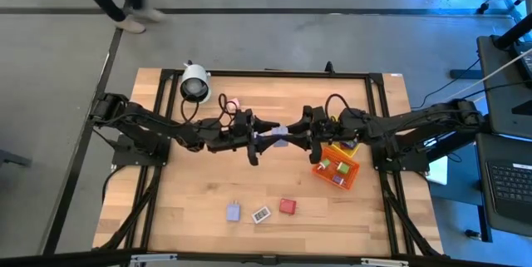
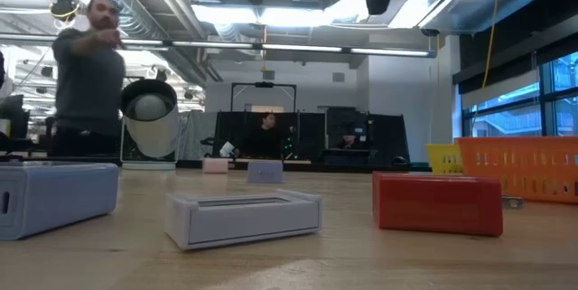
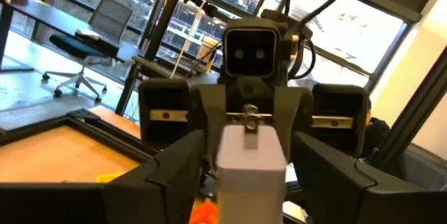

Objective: Pick & Place Office items
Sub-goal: Put the top left light blue charger adapter into the orange basket

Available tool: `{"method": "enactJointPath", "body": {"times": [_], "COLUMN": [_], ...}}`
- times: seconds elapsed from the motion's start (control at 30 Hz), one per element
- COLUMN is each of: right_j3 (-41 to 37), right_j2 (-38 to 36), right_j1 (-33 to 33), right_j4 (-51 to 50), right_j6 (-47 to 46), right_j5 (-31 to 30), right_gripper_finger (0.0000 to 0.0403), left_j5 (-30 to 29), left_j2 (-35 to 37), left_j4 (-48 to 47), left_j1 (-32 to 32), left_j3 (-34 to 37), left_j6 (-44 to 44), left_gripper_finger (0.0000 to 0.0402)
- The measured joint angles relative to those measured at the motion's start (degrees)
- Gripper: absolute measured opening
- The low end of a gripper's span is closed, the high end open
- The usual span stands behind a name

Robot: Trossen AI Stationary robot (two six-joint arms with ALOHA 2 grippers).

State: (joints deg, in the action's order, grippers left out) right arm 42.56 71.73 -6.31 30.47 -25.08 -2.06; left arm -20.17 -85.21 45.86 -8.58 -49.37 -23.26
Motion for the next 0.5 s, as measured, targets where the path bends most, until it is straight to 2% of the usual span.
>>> {"method": "enactJointPath", "body": {"times": [0.2, 0.5], "right_j3": [0.07, 0.07], "right_j2": [-4.72, -14.29], "right_j1": [0.00, -1.29], "right_j4": [-11.60, -33.93], "right_j6": [-0.43, -8.91], "right_j5": [-1.66, -1.21], "right_gripper_finger": [0.0122, 0.0122], "left_j5": [0.20, 0.40], "left_j2": [0.14, 0.62], "left_j4": [-1.13, -4.42], "left_j1": [0.00, -0.04], "left_j3": [-0.04, -0.08], "left_j6": [-0.22, -0.18], "left_gripper_finger": [0.0223, 0.0223]}}
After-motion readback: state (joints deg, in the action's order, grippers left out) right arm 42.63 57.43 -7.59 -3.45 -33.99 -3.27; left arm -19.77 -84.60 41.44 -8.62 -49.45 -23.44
